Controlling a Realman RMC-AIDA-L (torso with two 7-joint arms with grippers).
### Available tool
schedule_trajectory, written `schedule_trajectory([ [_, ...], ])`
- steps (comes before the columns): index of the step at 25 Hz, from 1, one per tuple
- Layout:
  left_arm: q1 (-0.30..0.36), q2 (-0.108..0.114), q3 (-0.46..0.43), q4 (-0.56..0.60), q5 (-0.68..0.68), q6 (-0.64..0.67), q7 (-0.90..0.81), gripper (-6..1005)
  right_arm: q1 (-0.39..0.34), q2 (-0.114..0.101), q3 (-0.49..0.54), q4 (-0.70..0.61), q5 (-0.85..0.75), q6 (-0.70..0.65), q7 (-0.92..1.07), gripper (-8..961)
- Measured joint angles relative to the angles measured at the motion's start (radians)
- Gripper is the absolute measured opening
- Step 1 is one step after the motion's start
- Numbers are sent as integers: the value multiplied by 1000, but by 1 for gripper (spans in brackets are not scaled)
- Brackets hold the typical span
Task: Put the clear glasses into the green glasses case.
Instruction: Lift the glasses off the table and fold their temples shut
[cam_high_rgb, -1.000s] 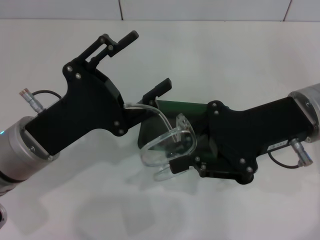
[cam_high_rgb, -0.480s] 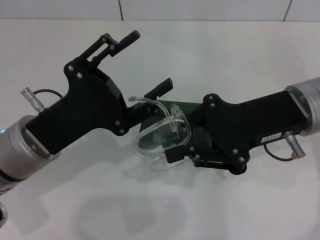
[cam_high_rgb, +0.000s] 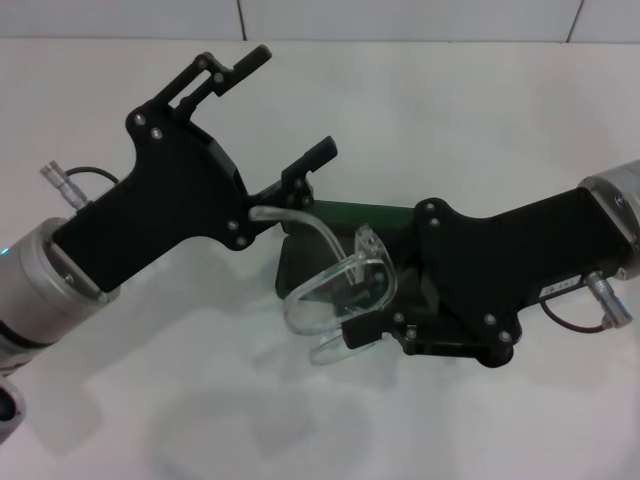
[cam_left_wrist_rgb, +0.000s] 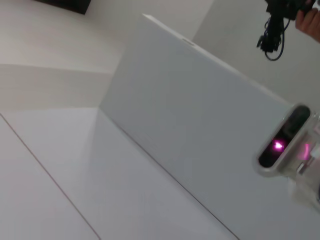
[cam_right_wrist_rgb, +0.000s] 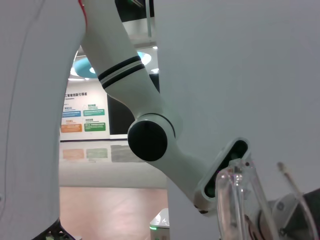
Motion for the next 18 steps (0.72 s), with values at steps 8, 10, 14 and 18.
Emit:
schedule_trajectory([
  [8,-19,-1,10,3,5,0,1,706,13,6,-7,13,-4,15,-7,172],
  [10,-23,-2,19,3,6,0,1,706,17,6,-8,20,-5,21,-7,173],
  [14,-24,-1,34,3,2,2,2,706,25,7,-9,34,-5,45,-6,175],
  [18,-24,-2,34,3,1,3,7,706,31,8,-9,36,-4,59,-2,177],
])
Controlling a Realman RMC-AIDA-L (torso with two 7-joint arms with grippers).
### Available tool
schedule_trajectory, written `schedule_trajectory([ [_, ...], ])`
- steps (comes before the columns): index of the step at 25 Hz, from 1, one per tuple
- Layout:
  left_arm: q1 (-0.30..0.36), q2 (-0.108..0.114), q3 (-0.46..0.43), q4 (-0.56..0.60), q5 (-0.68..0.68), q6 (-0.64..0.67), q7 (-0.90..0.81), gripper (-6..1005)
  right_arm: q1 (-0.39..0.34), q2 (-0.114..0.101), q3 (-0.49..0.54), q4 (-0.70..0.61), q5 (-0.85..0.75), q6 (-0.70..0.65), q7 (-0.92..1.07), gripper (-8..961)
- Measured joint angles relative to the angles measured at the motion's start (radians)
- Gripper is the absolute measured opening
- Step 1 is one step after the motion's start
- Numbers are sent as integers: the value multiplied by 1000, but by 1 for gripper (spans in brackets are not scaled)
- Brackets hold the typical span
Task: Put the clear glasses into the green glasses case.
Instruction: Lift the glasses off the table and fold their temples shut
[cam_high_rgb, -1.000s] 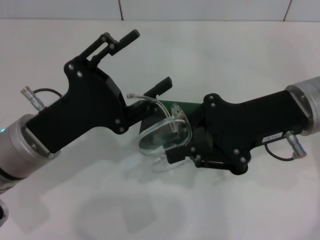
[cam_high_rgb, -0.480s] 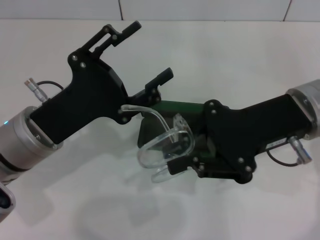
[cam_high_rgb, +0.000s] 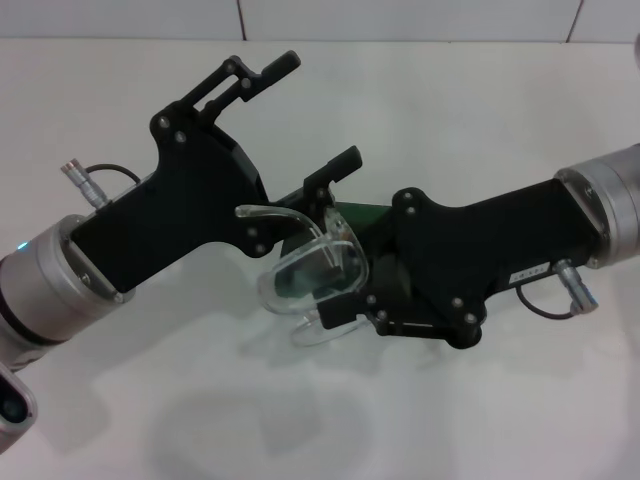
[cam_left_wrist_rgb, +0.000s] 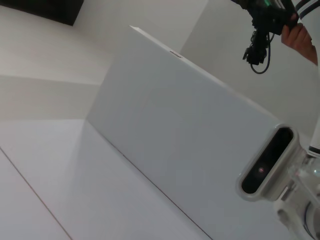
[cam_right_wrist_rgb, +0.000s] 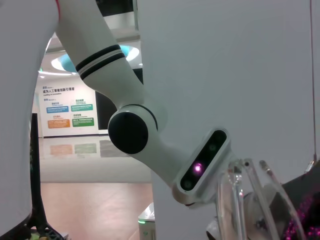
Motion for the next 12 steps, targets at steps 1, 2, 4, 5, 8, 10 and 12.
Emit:
schedule_trajectory([
  [1,0,0,0,0,0,0,0,706,1,0,0,0,0,3,0,177],
  [2,0,0,0,0,0,0,0,706,2,0,0,1,-1,7,1,177],
  [4,-1,0,0,0,0,0,0,706,3,-2,0,1,-1,10,2,178],
  [5,-1,-1,0,0,0,0,0,706,3,-2,0,2,-1,11,2,179],
  [8,-1,-1,0,0,-1,0,0,706,3,-3,0,2,-2,16,2,180],
  [10,-1,-1,0,0,-1,0,0,706,3,-3,0,2,-2,20,2,181],
  [12,-1,-1,0,0,1,2,0,706,2,-3,0,2,-2,22,2,182],
])
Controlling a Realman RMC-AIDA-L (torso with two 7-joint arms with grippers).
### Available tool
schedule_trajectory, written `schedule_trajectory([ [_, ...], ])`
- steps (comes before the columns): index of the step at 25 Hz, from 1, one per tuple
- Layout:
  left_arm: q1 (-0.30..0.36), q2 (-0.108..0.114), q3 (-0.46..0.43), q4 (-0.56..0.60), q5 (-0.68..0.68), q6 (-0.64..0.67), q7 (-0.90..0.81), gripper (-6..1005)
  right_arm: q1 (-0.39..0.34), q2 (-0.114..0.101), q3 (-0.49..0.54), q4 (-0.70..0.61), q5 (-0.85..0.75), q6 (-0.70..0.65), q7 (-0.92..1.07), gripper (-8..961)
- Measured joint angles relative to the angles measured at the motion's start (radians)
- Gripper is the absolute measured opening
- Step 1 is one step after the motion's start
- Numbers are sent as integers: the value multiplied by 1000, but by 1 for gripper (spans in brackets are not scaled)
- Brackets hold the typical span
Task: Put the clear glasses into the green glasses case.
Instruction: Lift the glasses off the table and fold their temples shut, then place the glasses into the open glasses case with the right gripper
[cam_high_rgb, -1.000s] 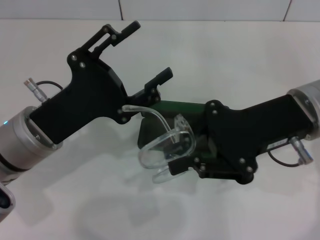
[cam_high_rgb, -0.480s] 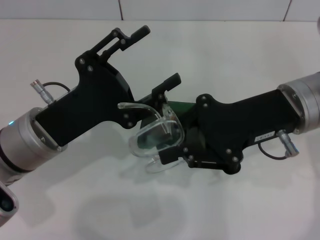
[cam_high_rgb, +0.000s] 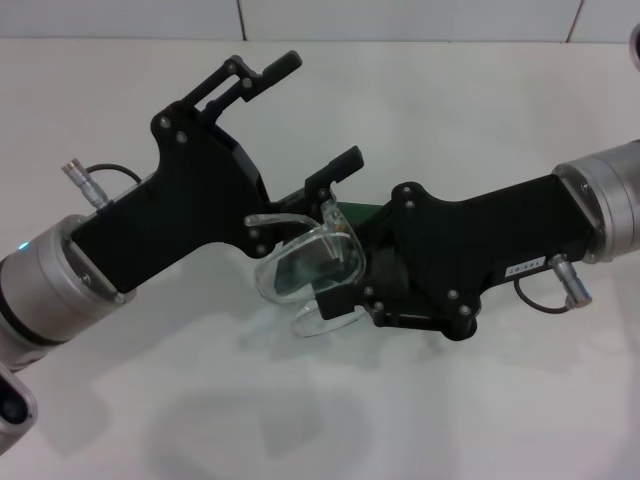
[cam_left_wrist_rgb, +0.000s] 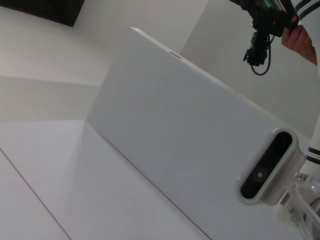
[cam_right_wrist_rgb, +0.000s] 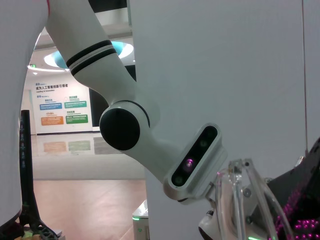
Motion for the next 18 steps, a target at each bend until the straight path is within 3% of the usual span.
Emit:
schedule_trajectory([
  [9,6,0,-4,-2,-5,8,0,706,-6,0,0,0,0,-19,0,187],
  [18,20,4,-9,-20,-142,2,2,706,-33,-13,10,-41,-7,-18,-9,191],
])
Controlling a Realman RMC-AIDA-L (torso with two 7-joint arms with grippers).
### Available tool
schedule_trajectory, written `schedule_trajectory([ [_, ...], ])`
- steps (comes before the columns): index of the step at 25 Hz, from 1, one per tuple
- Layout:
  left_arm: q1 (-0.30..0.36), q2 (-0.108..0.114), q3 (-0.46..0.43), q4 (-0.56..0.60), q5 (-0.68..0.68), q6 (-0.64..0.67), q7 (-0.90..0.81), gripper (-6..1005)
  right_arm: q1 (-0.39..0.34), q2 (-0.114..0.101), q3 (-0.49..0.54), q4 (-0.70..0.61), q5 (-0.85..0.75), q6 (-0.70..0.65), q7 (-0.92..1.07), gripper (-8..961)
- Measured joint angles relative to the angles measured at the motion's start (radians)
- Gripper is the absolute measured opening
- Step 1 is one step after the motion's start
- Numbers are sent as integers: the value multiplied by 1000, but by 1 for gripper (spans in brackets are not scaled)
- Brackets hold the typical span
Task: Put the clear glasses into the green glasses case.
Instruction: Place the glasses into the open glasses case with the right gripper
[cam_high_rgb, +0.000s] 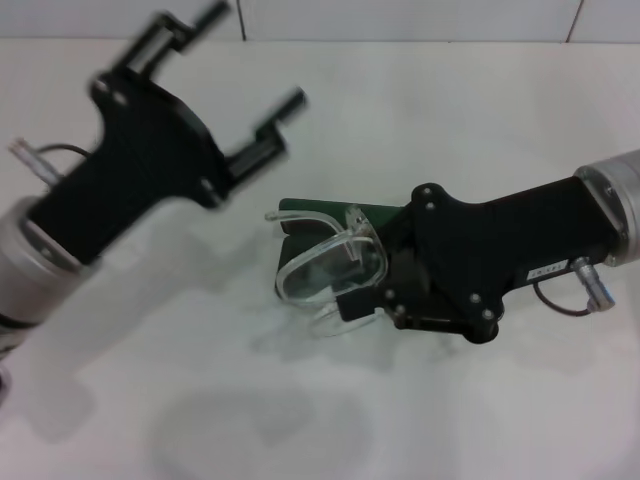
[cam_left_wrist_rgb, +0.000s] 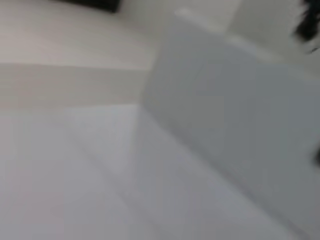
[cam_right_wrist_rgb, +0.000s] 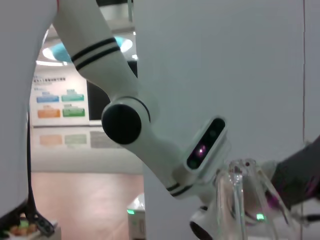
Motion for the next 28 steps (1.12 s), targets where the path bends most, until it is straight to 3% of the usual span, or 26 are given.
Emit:
schedule_trajectory([
  [6,11,5,0,-67,-256,-8,-47,706,-64,-18,4,-208,-67,140,118,194],
  [8,19,7,0,-69,-275,-11,-87,706,-83,-11,4,-322,-148,218,224,195],
  [9,45,15,0,-67,-312,-25,-217,706,-87,-5,4,-373,-197,249,276,195],
  [11,54,20,0,-66,-325,-38,-312,706,-81,5,-3,-454,-297,283,390,196],
  [15,65,38,0,-72,-330,-77,-547,706,-20,10,-48,-523,-445,298,586,198],
  [20,82,76,-1,-62,-335,-127,-790,706,84,13,-142,-528,-609,334,754,201],
  [24,83,99,-2,-64,-345,-167,-882,706,148,14,-234,-529,-734,375,885,202],
  [28,85,100,-2,-67,-343,-187,-888,706,184,16,-300,-525,-792,380,956,204],
])
